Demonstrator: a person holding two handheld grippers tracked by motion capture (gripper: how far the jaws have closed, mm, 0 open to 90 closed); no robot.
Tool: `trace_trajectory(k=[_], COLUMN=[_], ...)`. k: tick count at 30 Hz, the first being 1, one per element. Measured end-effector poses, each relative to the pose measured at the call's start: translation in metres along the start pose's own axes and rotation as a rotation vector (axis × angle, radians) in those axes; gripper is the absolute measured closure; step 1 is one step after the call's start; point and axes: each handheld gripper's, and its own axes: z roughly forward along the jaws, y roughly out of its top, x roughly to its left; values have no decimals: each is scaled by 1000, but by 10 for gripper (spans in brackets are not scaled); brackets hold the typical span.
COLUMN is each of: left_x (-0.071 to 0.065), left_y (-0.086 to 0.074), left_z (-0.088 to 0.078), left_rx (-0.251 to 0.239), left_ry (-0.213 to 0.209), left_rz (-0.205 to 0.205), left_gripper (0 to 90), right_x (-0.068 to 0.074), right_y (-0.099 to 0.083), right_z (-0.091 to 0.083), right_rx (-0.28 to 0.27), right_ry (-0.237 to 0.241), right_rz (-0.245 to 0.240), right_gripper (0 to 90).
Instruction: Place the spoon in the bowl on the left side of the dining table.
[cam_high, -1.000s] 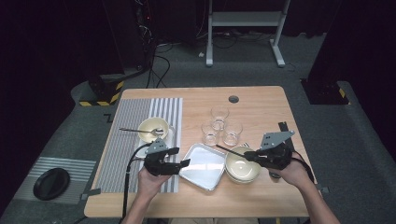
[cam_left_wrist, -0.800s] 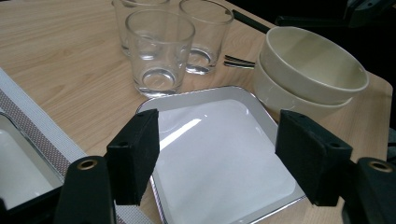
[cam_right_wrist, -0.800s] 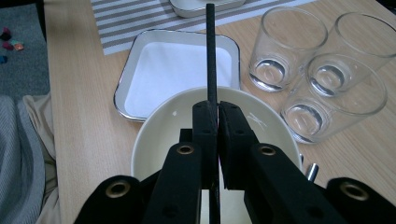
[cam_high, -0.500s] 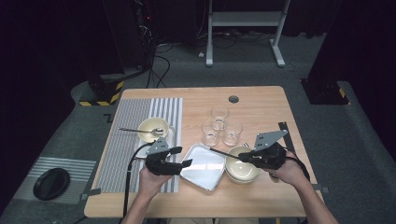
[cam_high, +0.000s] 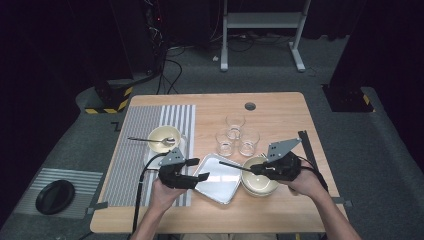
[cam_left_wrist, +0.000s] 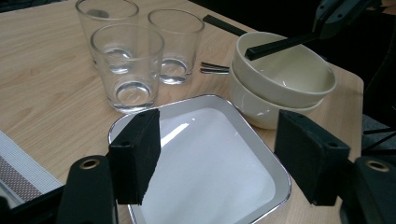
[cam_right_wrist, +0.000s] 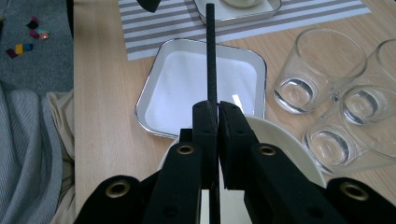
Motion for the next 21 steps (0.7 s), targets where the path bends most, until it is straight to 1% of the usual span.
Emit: trace_trajectory(k=[1, 4, 5, 6, 7, 8, 9, 10, 12, 13, 14, 15, 16, 18, 19, 20, 21], left_x=[-1, -2, -1, -1, -1, -1, -1, -1, -2, -1, -2, -2, -3, -4, -4, -6, -6], left_y=[0, 1, 1, 1, 1, 1, 1, 1, 1, 2, 2, 2, 2, 5, 5, 7, 8], left_z=[0, 0, 0, 0, 0, 0, 0, 0, 1, 1, 1, 2, 2, 3, 3, 4, 4], left_rx=[-2, -3, -1, -1, -2, -5, -6, -6, -6, -4, -3, -4, -9, -4, -3, -3, -5], left_ry=[-1, -7, -11, -14, -15, -19, -20, -23, -25, -26, -27, -30, -35, -37, -38, -37, -40], left_rz=[-7, -5, -4, -4, -4, -5, -5, 5, -2, 6, 2, 9, 6, 25, 29, 29, 37], left_gripper=[321, 323, 328, 333, 339, 342, 344, 344, 345, 346, 345, 345, 345, 345, 346, 345, 344], right_x=[0, 1, 0, 1, 1, 2, 0, 1, 1, 1, 1, 2, 3, 2, 3, 2, 2], right_y=[1, 3, 4, 4, 4, 5, 5, 5, 5, 5, 6, 6, 6, 6, 6, 6, 6], right_z=[1, 2, 3, 3, 4, 4, 4, 5, 6, 6, 6, 7, 7, 7, 7, 7, 7], right_rx=[0, 4, -2, 6, 4, 10, 1, 2, 5, 7, 7, 11, 13, 11, 10, 6, 5], right_ry=[1, 9, 9, 13, 13, 16, 16, 17, 20, 22, 23, 27, 29, 31, 34, 34, 36], right_rz=[1, 1, -21, -3, -17, -2, -27, -28, -28, -28, -29, -18, -12, -19, -20, -37, -37], right_gripper=[860, 860, 860, 860, 860, 860, 860, 860, 860, 860, 860, 860, 860, 860, 860, 860, 860])
